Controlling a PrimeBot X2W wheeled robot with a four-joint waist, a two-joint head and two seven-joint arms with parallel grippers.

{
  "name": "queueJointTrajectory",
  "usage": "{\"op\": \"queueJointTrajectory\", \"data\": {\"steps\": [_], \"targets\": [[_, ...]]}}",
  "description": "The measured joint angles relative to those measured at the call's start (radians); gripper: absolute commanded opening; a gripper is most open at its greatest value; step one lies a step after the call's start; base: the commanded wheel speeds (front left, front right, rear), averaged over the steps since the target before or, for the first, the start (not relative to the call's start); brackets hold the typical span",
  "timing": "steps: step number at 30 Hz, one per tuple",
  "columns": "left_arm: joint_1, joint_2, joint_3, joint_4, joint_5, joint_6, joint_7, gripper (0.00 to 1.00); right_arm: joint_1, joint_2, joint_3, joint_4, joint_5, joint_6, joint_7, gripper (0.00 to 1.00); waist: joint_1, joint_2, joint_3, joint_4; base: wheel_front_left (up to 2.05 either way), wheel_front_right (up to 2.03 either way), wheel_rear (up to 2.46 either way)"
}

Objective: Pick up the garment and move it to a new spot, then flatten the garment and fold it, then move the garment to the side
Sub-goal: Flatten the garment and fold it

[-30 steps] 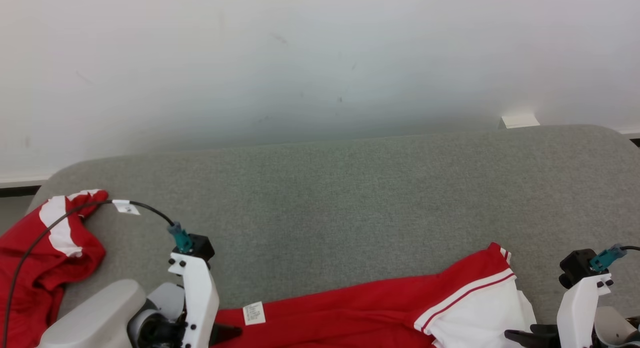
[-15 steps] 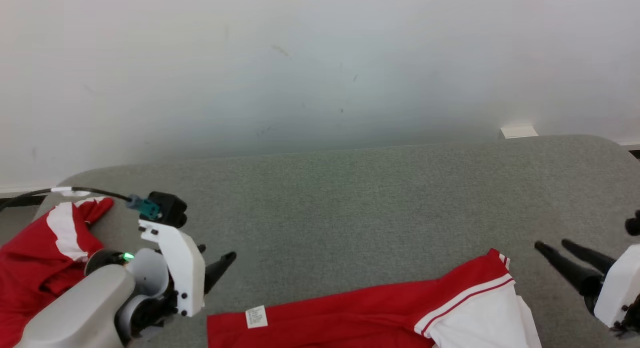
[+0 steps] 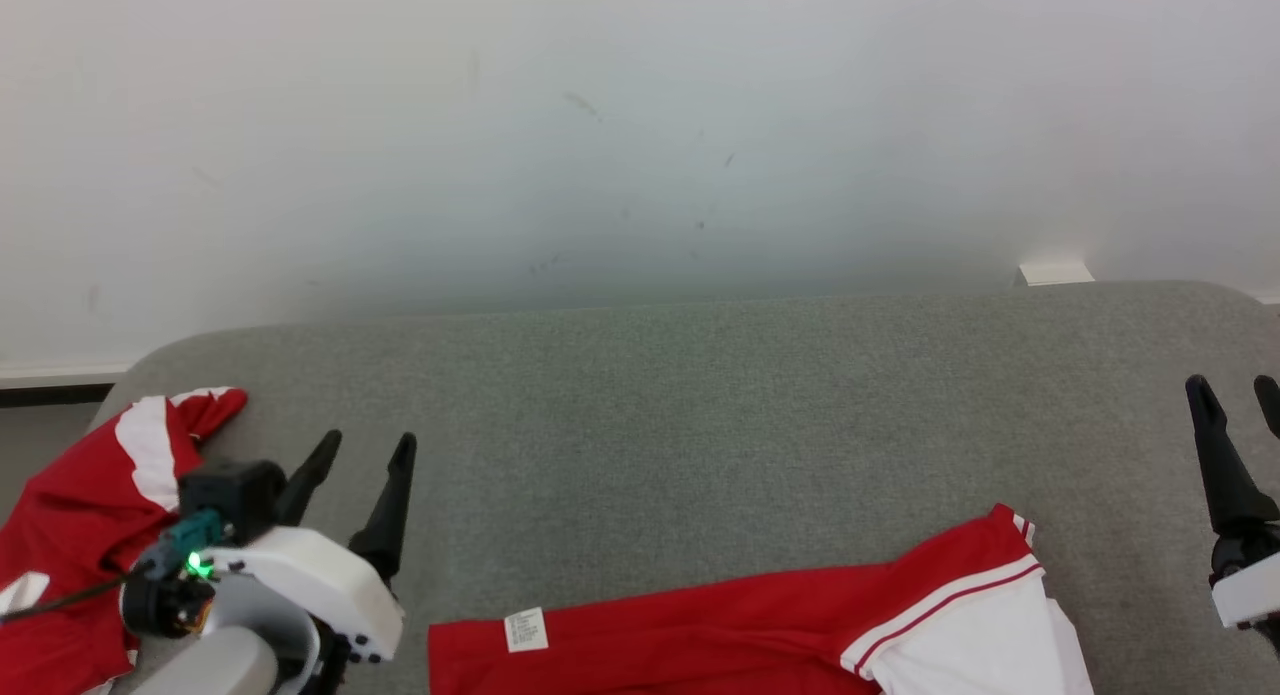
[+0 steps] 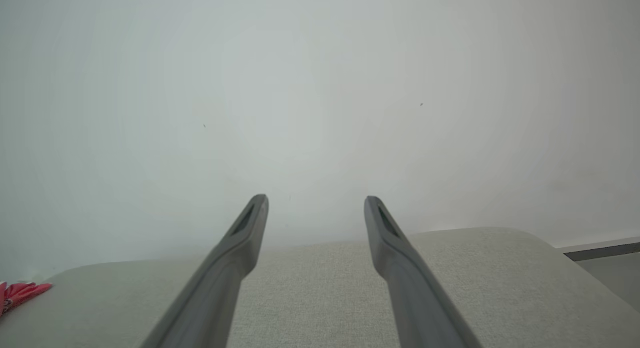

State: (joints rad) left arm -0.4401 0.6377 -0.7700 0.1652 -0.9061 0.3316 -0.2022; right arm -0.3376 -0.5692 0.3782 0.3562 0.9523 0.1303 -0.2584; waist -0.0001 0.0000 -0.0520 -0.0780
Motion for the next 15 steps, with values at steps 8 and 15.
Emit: {"op": "queueJointTrajectory", "data": {"steps": [8,15], "targets": [[0.200,-0.096,0.184,-0.089,0.083,0.065,-0.060,1.00,0.230,0.198,-0.253,-0.086,-0.235,0.000,-0.003,1.00,0.0000,0.0000,0.004,0.013,0.00,0.00,0.00],[0.382,-0.270,0.392,-0.110,0.229,-0.032,-0.061,1.00,0.325,0.273,-0.274,-0.067,-0.307,0.000,0.060,1.00,0.0000,0.0000,0.019,0.015,0.00,0.00,0.00]]}}
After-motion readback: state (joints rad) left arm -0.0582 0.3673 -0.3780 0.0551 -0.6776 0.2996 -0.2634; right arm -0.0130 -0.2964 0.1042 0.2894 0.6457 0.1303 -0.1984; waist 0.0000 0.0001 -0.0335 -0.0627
